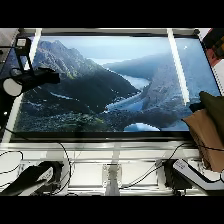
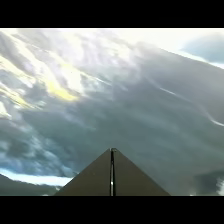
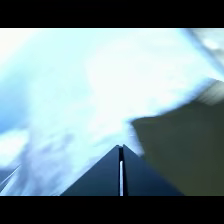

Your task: Fold the clothes and pants, and hang the long-sleeved shirts on hangers.

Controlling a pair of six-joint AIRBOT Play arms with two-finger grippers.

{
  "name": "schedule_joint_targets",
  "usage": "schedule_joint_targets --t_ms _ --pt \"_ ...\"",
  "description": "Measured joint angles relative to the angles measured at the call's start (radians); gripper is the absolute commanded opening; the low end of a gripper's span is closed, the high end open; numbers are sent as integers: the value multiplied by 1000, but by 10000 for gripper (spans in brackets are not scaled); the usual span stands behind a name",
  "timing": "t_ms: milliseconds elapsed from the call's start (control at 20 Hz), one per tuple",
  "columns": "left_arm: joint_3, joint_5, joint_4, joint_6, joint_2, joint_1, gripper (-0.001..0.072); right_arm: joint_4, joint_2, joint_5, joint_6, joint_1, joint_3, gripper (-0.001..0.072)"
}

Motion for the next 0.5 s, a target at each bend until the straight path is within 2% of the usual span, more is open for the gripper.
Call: schedule_joint_targets --t_ms 300,500 --pt "0 46 93 -5 -99 0 25 -179 -18 1 -44 420 0 27" --pt "0 54 109 -6 -124 0 25 -319 -42 48 -50 502 -2 28"
